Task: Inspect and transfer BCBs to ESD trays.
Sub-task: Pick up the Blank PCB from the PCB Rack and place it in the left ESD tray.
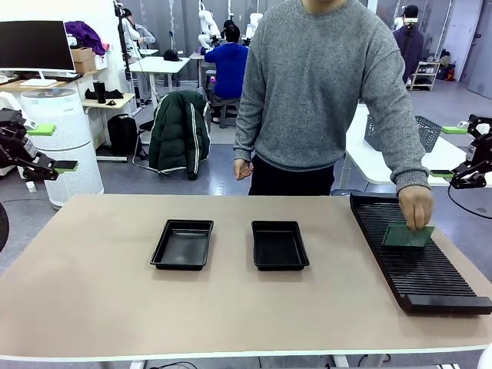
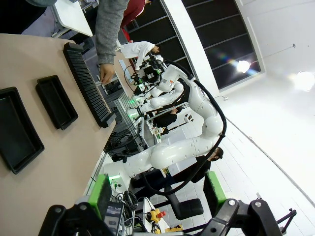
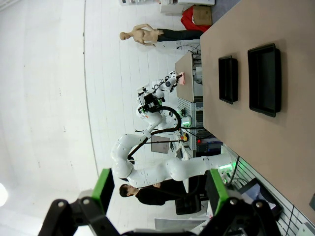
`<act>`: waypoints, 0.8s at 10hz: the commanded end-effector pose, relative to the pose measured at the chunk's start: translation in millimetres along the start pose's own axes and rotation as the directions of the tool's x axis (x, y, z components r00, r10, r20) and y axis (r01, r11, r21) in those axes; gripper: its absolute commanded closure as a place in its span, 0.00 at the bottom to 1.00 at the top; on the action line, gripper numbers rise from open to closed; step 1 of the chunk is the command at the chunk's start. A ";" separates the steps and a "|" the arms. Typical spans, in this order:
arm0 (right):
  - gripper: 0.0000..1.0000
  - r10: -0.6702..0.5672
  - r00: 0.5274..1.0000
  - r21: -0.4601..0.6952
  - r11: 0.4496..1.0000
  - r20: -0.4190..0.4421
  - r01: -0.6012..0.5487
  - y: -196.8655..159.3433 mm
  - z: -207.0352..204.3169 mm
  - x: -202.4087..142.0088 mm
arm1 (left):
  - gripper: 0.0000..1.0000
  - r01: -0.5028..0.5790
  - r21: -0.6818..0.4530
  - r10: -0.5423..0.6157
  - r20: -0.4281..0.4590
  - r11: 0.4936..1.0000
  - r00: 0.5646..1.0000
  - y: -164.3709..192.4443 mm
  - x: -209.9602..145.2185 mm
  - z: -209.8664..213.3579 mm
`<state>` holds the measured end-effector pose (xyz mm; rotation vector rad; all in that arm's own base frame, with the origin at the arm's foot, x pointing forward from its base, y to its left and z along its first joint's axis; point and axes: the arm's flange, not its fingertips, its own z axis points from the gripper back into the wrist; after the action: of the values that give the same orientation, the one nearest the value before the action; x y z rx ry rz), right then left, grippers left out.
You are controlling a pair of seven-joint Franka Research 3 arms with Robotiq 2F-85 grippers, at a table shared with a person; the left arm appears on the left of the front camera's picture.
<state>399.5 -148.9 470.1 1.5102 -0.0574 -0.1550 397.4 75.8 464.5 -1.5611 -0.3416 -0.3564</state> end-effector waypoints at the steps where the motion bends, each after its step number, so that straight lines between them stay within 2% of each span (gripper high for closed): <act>1: 0.00 0.003 1.000 0.001 1.000 0.003 -0.003 1.0 -0.1 -2.2 | 0.00 0.004 0.007 -0.004 0.013 1.000 1.000 -1.1 -1.5 -1.4; 8: 0.00 0.003 1.000 0.001 1.000 0.003 -0.003 1.0 -0.1 -2.2 | 0.00 0.004 0.007 -0.004 0.013 1.000 1.000 -1.1 -1.5 -1.4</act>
<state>399.5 -148.9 470.1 1.5102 -0.0574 -0.1550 397.4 75.8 464.5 -1.5611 -0.3416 -0.3564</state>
